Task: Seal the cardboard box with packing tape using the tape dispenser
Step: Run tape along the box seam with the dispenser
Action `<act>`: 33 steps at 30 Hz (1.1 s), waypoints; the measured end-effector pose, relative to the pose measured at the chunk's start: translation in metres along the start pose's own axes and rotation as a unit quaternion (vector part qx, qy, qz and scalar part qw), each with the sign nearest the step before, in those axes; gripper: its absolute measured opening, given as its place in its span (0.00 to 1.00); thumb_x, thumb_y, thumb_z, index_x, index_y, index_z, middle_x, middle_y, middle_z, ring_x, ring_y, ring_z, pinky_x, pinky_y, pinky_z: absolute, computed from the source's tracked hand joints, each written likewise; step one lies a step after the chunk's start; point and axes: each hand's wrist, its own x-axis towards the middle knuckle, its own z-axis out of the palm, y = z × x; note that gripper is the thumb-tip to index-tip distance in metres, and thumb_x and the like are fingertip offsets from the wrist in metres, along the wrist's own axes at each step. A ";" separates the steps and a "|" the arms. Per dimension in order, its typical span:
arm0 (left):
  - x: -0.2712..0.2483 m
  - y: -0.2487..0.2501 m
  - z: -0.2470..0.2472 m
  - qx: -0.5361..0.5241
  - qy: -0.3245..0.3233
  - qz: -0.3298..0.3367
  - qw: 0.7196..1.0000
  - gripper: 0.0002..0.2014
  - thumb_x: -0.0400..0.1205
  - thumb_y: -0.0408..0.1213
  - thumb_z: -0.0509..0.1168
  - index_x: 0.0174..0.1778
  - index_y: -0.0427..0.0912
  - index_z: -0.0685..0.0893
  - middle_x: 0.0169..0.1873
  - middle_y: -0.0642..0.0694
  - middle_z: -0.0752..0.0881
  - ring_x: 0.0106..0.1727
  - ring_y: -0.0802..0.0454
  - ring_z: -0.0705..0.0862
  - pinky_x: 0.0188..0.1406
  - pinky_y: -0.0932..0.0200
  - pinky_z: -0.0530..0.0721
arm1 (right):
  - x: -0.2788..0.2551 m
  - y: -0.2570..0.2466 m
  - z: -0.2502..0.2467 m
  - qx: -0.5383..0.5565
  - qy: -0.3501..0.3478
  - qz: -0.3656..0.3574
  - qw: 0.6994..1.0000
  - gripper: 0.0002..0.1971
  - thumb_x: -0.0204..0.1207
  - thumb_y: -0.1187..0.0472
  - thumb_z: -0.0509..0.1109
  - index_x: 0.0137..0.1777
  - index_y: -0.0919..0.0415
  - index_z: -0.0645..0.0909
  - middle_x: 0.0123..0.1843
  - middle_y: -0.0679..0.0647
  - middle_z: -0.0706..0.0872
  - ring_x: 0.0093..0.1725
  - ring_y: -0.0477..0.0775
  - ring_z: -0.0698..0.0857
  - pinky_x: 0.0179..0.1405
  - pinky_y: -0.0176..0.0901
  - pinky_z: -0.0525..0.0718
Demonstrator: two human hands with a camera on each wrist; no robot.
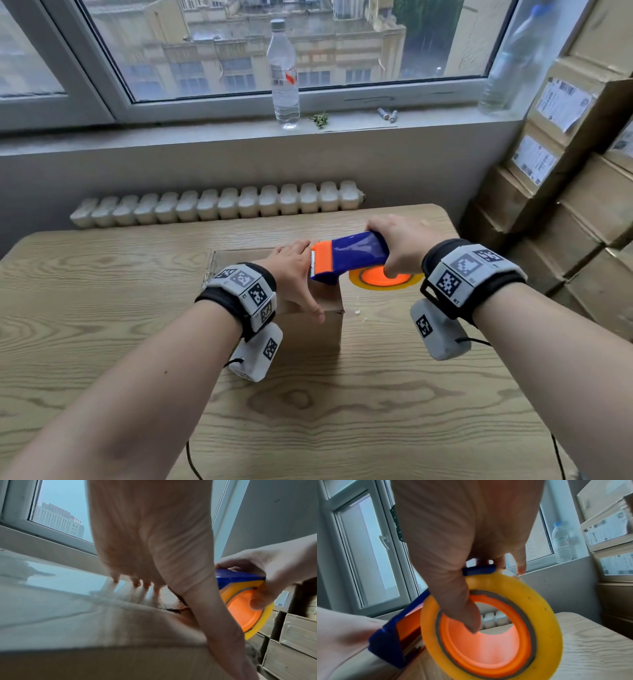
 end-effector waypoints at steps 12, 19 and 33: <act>-0.007 0.009 -0.006 -0.018 0.008 -0.009 1.000 0.67 0.57 0.59 0.81 0.84 0.47 0.46 0.80 0.46 0.59 0.82 0.45 0.58 0.83 0.45 0.58 | -0.014 0.021 -0.005 0.017 -0.009 0.039 0.999 0.17 0.57 0.65 0.72 0.43 0.50 0.72 0.40 0.49 0.80 0.45 0.58 0.82 0.40 0.45 0.77; -0.009 0.008 -0.005 -0.025 0.006 -0.014 1.000 0.68 0.57 0.59 0.81 0.85 0.44 0.45 0.81 0.46 0.57 0.82 0.45 0.57 0.83 0.47 0.57 | -0.023 0.033 0.001 0.014 0.020 0.056 0.998 0.17 0.60 0.67 0.71 0.44 0.51 0.71 0.43 0.51 0.79 0.45 0.57 0.78 0.39 0.42 0.70; -0.010 0.010 -0.006 0.003 -0.010 -0.011 1.000 0.69 0.59 0.59 0.80 0.84 0.43 0.39 0.84 0.46 0.48 0.85 0.44 0.49 0.84 0.49 0.49 | -0.029 0.076 0.027 -0.050 0.037 0.119 0.991 0.14 0.61 0.66 0.66 0.44 0.49 0.72 0.46 0.51 0.81 0.46 0.58 0.79 0.47 0.46 0.77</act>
